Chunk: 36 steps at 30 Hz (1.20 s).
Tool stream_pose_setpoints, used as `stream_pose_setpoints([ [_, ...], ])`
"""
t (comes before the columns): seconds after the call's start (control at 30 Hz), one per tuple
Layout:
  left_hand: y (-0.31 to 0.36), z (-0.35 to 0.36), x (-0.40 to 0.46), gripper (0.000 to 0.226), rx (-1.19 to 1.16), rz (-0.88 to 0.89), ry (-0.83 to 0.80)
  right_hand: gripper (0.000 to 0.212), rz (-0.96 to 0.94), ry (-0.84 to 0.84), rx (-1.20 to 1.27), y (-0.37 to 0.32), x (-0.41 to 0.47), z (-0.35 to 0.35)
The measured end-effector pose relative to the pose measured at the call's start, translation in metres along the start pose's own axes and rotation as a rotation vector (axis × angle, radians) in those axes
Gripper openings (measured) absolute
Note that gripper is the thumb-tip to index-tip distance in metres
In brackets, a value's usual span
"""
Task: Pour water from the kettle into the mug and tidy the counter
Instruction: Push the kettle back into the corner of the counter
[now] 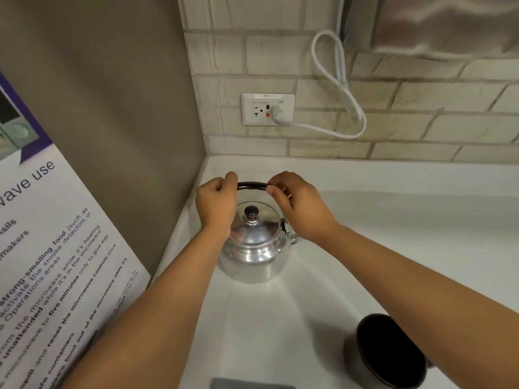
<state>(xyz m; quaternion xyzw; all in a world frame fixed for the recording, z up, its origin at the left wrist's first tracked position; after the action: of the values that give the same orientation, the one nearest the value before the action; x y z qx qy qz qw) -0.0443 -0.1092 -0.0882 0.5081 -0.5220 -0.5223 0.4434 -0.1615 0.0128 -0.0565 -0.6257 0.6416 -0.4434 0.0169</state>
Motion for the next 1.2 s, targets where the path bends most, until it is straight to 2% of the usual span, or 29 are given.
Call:
stream_pose_setpoints([
  [0.13, -0.002, 0.001, 0.004, 0.054, 0.250, 0.124, 0.057, 0.024, -0.025, 0.042, -0.077, 0.008, 0.003, 0.005],
  [0.23, -0.002, 0.003, 0.014, 0.054, 0.354, 0.156, 0.005, 0.026, -0.023, 0.020, -0.153, 0.015, 0.010, 0.010],
  [0.4, -0.013, 0.010, 0.038, 0.060, 0.661, 0.050, -0.110, 0.028, 0.127, -0.022, -0.110, 0.034, 0.017, 0.019],
  [0.57, -0.023, 0.019, 0.059, 0.065, 0.848, -0.156, -0.278, 0.024, 0.240, -0.051, -0.013, 0.046, 0.021, 0.025],
  [0.8, -0.033, 0.018, 0.064, 0.054, 0.763, -0.316, -0.248, 0.021, 0.398, -0.090, 0.071, 0.055, 0.023, 0.028],
  [0.9, -0.026, 0.014, 0.059, 0.061, 0.874, -0.249, -0.216, 0.032, 0.404, -0.144, 0.034, 0.049, 0.021, 0.024],
  [1.0, -0.007, 0.006, 0.044, 0.065, 0.966, -0.042, -0.075, 0.035, 0.346, -0.162, -0.005, 0.038, 0.011, 0.015],
  [1.07, 0.009, -0.001, 0.021, 0.052, 0.857, 0.128, -0.025, 0.031, 0.328, -0.119, 0.001, 0.027, -0.001, 0.001],
  [1.2, 0.017, -0.029, -0.058, 0.032, 0.690, 0.357, -0.053, 0.028, 0.229, -0.042, -0.022, -0.007, -0.034, -0.036],
])
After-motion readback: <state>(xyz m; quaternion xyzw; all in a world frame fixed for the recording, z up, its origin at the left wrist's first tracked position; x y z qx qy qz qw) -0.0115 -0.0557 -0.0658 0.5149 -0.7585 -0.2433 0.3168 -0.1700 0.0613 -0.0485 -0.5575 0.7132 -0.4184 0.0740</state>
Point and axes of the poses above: each hand's wrist, its own x-axis towards the middle knuckle, its own z-axis out of the palm, y = z × x, the point moved 3 cm from there along x, towards the middle knuckle, and after that the axes turned 13 degrees about -z, right-handed, at the moved point
